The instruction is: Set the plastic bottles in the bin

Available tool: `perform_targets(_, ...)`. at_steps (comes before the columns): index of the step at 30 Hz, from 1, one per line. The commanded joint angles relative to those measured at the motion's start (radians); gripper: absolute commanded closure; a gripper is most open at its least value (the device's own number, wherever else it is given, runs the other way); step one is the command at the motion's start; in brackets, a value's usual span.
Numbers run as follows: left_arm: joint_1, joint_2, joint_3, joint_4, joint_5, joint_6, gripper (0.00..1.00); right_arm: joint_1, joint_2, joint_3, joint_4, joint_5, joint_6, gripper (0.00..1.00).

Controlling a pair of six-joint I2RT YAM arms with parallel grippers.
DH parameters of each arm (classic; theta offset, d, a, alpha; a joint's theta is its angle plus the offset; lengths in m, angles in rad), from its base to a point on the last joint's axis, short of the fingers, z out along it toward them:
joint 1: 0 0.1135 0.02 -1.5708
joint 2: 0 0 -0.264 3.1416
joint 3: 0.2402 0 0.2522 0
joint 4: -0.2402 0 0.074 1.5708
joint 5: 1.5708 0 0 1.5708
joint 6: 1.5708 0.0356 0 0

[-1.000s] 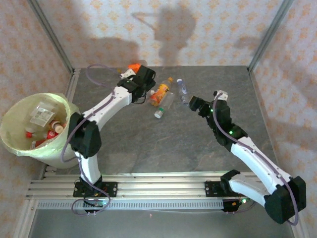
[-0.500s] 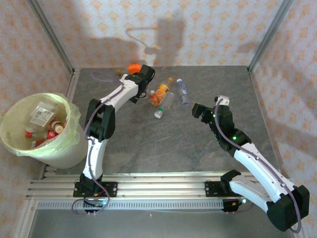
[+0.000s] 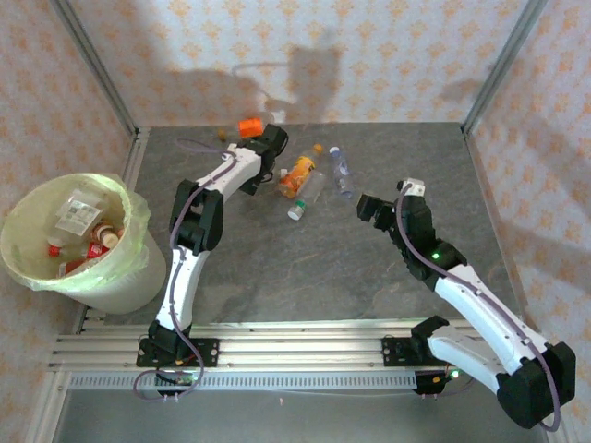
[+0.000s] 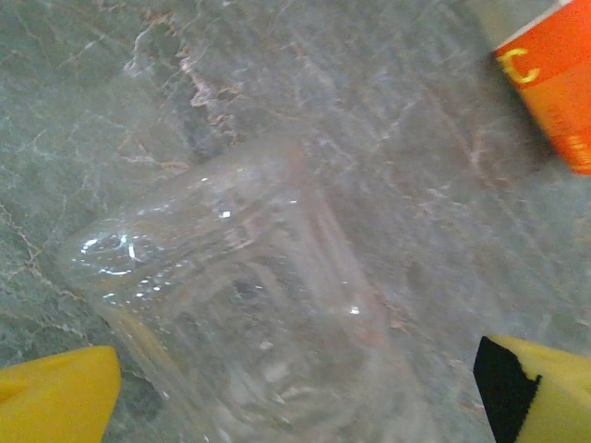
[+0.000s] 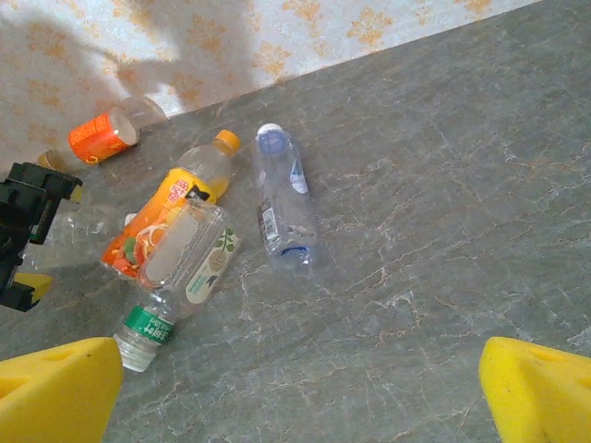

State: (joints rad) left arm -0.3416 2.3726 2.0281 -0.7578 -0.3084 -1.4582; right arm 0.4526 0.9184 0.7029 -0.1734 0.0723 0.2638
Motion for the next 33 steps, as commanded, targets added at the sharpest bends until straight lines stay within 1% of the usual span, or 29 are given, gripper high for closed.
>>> perform_targets(1, 0.019, 0.019, -0.02, 0.018, -0.054, 0.001, 0.07, -0.003, 0.019, -0.013, 0.048, -0.045, -0.03, 0.01)
perform_targets(7, 0.032, 0.057, -0.004, 0.064, -0.02, 0.08, 0.19, -0.002, 0.03, -0.016, 0.064, -0.051, -0.045, 0.01)
perform_targets(10, 0.032, 0.052, 0.002, 0.055, -0.023, 0.091, 0.29, -0.002, 0.027, -0.019, 0.059, -0.048, -0.063, 0.01)
perform_targets(14, 0.033, 0.036, -0.019, 0.081, 0.007, 0.119, 0.41, -0.002, 0.027, -0.048, 0.076, -0.061, -0.076, 0.01)
perform_targets(19, 0.033, -0.009, -0.069, 0.143, 0.016, 0.21, 0.46, -0.003, 0.022, -0.038, 0.087, -0.091, -0.083, 0.01)
perform_targets(21, 0.033, -0.04, -0.102, 0.166, 0.006, 0.242, 0.48, -0.002, 0.018, -0.03, 0.092, -0.091, -0.077, 0.01)
perform_targets(24, 0.033, -0.12, -0.192, 0.259, -0.005, 0.311, 0.5, -0.002, 0.005, -0.026, 0.102, -0.088, -0.057, 0.01)
perform_targets(28, 0.033, -0.256, -0.306, 0.355, -0.035, 0.404, 0.55, -0.003, -0.025, -0.037, 0.115, -0.077, -0.038, 0.0)
perform_targets(33, 0.033, -0.435, -0.428, 0.41, -0.057, 0.491, 0.57, -0.003, -0.045, -0.053, 0.136, -0.06, -0.031, 0.0)
